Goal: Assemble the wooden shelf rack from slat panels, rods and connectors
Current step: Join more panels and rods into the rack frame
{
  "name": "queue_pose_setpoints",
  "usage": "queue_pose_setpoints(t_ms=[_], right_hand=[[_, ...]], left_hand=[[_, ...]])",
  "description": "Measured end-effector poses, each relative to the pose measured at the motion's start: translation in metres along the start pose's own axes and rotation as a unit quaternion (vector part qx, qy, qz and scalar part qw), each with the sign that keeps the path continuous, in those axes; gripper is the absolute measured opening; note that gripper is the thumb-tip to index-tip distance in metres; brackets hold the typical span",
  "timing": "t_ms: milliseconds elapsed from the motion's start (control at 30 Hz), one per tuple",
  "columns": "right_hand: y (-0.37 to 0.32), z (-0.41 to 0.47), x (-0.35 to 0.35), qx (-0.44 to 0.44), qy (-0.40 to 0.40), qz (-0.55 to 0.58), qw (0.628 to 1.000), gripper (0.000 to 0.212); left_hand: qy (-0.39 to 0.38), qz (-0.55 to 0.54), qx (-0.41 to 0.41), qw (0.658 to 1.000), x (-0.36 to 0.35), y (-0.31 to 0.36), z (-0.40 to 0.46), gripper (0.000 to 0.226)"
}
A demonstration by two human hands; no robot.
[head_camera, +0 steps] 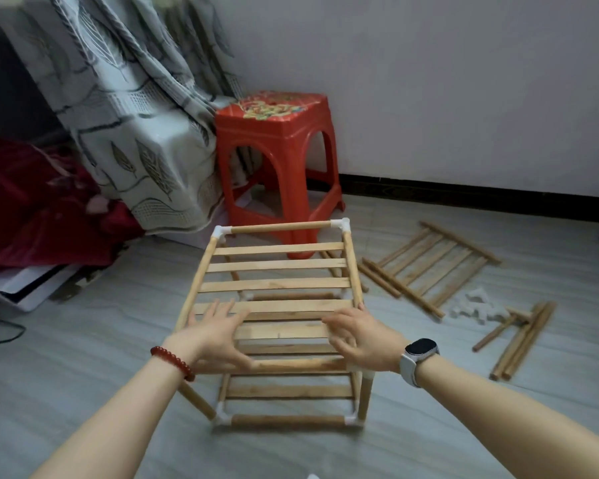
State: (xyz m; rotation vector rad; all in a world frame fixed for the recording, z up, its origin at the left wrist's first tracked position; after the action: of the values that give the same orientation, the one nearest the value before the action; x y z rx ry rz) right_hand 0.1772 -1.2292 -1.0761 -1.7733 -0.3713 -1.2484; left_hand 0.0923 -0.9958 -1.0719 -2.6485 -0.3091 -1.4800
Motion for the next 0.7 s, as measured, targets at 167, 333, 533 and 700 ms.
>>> queue_pose_setpoints(t_ms=[167, 333, 533, 700], right_hand=[[0.041, 0.001, 0.050, -0.095, 0.129, 0.069, 0.985, 0.030], [0.125, 0.005, 0.067, -0.204, 0.141, 0.016, 0.969, 0.033], [0.242, 0.004, 0.025, -0.342, 0.104, 0.017, 0.934, 0.034], [0.318, 0.022, -0.012, -0.394, 0.048, -0.016, 0.918, 0.046]], left_hand=[[0.154, -0.027, -0.050, 0.986, 0.076, 0.071, 0.022, 0.069], [0.294, -0.062, -0.077, 0.951, 0.104, 0.146, 0.064, 0.052], [0.286, -0.017, -0.014, 0.958, 0.095, 0.200, 0.149, 0.077], [0.267, -0.064, 0.038, 0.961, 0.100, 0.209, 0.203, 0.087]])
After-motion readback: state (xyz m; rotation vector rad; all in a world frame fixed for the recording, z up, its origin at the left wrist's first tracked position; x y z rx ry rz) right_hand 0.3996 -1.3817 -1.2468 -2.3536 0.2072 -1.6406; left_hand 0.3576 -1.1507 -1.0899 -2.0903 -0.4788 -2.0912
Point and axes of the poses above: each hand's wrist, its own z-axis towards the middle knuckle, its own x-axis out of the back of the hand, y = z × x, the point moved 6 cm from there along z, towards the middle knuckle
